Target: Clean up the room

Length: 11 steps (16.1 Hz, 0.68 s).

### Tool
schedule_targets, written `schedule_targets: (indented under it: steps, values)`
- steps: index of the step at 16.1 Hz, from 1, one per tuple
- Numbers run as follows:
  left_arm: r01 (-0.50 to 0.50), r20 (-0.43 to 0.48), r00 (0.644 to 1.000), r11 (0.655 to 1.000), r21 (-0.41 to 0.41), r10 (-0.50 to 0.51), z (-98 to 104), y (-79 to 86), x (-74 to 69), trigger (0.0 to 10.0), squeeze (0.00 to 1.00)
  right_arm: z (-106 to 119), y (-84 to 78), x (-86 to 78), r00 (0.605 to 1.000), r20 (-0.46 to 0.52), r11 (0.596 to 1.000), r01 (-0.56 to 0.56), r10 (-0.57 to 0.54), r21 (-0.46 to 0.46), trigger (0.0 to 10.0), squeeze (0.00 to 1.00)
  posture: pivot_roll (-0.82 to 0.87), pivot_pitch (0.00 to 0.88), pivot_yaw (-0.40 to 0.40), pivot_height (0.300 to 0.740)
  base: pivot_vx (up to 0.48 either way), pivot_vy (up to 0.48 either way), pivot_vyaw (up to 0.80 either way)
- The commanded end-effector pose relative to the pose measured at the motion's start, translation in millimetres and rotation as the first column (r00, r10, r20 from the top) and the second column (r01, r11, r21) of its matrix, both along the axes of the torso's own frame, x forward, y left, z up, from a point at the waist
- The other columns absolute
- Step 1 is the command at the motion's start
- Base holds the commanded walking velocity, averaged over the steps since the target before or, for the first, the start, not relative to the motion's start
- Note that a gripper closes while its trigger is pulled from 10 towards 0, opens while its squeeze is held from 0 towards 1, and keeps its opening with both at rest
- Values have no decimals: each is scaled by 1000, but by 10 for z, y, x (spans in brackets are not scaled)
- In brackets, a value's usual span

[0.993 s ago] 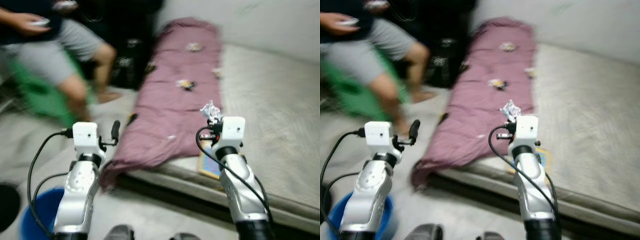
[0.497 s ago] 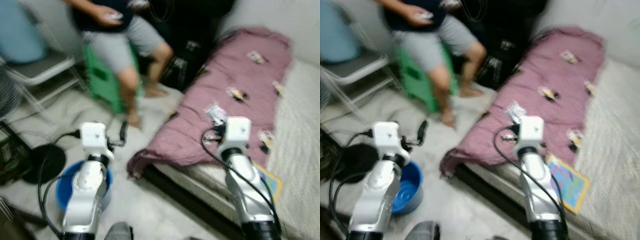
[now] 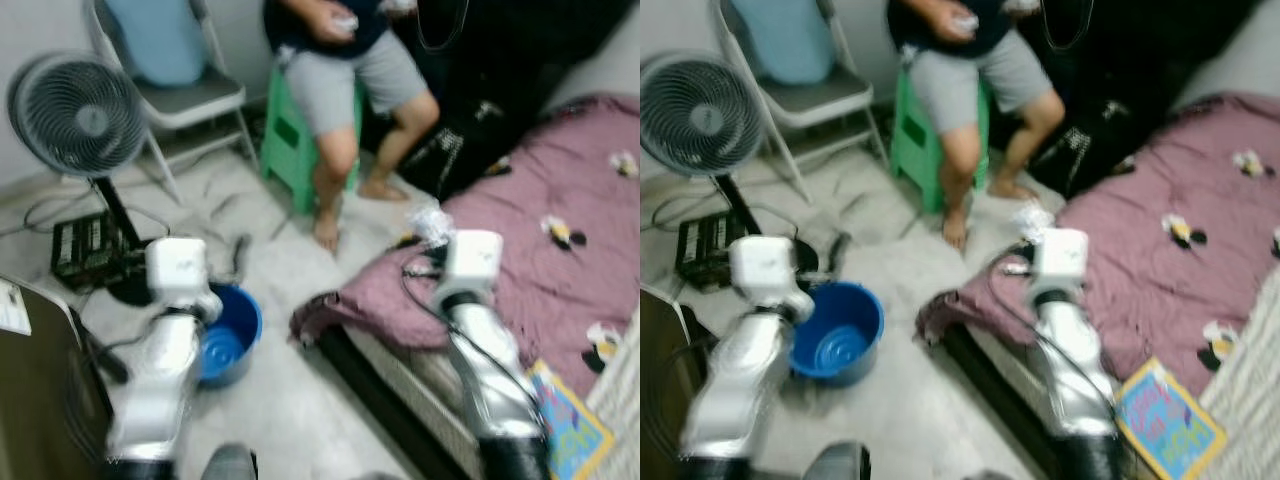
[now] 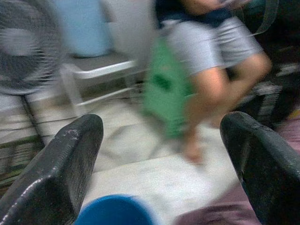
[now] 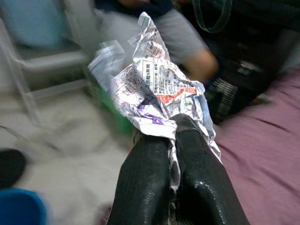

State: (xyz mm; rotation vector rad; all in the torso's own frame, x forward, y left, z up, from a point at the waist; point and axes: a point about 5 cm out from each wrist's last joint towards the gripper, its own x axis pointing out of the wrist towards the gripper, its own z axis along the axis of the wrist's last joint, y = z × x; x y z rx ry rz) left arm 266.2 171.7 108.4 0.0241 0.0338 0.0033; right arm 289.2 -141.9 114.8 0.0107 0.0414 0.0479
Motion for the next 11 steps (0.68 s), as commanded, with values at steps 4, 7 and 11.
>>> schedule_targets:
  steps: [4, 7, 11]
  values:
    - [-12, -2, 1000, 1000, 11, 12, -6, 59, -155, 10000, 0, -31, -137, -39, 1000, -12, 999, 20, -20, -36, 10000, 0, 7, 49, -90, 740, 0, 0, 489]
    - [1, -26, 1000, 1000, 4, -1, -45, 28, -200, 10000, 0, -58, -123, -74, 1000, -19, 999, 17, -17, -42, 10000, 0, -7, 50, -77, 740, 0, 0, 467]
    - [42, -27, 999, 999, -16, -42, -45, -50, -169, 10000, 0, -73, -114, -72, 1000, -24, 999, 15, -16, -38, 10000, 0, -10, 39, -73, 740, 0, 0, 800]
